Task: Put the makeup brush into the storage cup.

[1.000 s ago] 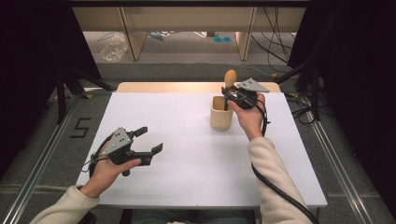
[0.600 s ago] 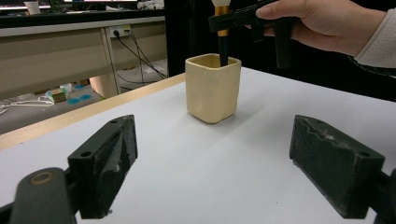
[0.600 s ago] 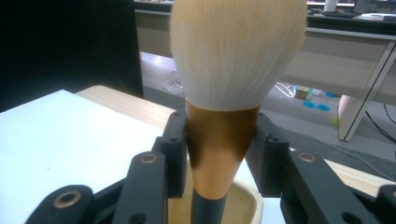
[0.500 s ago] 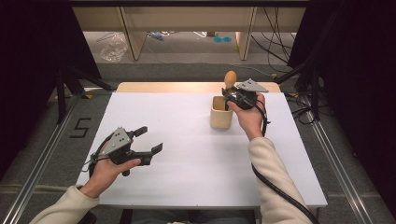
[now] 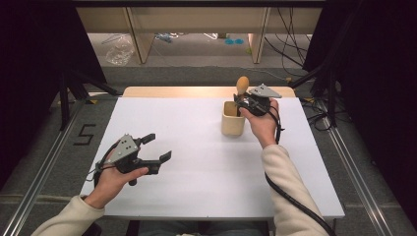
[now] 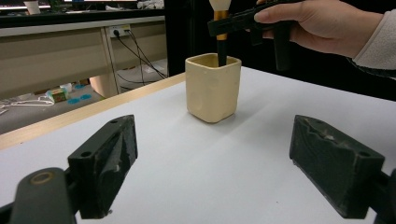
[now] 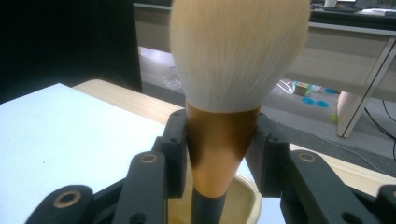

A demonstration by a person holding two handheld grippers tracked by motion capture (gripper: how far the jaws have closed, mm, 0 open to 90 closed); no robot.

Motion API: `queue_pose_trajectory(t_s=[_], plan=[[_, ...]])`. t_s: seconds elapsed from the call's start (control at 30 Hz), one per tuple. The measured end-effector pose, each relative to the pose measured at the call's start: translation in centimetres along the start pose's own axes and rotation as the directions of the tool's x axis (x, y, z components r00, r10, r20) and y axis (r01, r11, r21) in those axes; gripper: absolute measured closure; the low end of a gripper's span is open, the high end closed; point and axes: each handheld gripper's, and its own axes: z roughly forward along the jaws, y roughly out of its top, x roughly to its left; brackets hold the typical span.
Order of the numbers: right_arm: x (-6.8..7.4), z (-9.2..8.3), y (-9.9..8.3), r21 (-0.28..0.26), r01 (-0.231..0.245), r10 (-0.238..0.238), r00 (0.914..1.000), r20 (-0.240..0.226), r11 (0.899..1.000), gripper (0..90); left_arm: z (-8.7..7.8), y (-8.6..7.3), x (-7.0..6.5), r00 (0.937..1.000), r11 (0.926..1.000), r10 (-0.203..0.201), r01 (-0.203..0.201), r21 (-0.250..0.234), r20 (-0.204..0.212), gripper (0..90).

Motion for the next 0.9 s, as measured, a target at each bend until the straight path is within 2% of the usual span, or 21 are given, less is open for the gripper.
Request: queue_pose_trajectory(t_s=[0.27, 0.33, 0.47, 0.5, 0.67, 0.9], plan=[[0.13, 0.24, -0.19, 0.01, 0.003, -0.003, 1.0, -0.006, 1.0, 63.8, 0.02, 0.0, 0.02, 1.0, 1.0, 0.005, -0.005, 0.001, 0.004, 14.9], [0.12, 0.3, -0.23, 0.014, 0.014, -0.014, 0.9999, -0.004, 1.0, 63.8, 0.03, -0.04, -0.03, 1.0, 1.0, -0.009, 0.009, 0.002, 0.001, 14.9], [0.11, 0.38, -0.3, 0.015, 0.017, -0.017, 0.9998, -0.005, 1.0, 63.8, 0.06, -0.07, 0.0, 1.0, 1.0, -0.009, 0.009, 0.002, 0.002, 14.9], [0.17, 0.38, -0.33, 0.021, 0.006, -0.006, 1.0, -0.008, 1.0, 63.9, 0.05, -0.07, -0.02, 0.9999, 0.9999, -0.011, 0.011, 0.001, 0.002, 14.9], [0.15, 0.48, -0.44, 0.023, 0.011, -0.011, 0.9999, -0.011, 1.0, 63.9, 0.07, -0.08, -0.01, 1.0, 1.0, -0.005, 0.005, 0.003, 0.001, 14.9], [0.07, 0.52, -0.55, 0.032, 0.022, -0.022, 0.9997, -0.002, 0.999, 64.3, 0.09, -0.11, -0.02, 0.9999, 0.9999, -0.01, 0.01, 0.001, 0.001, 14.9]])
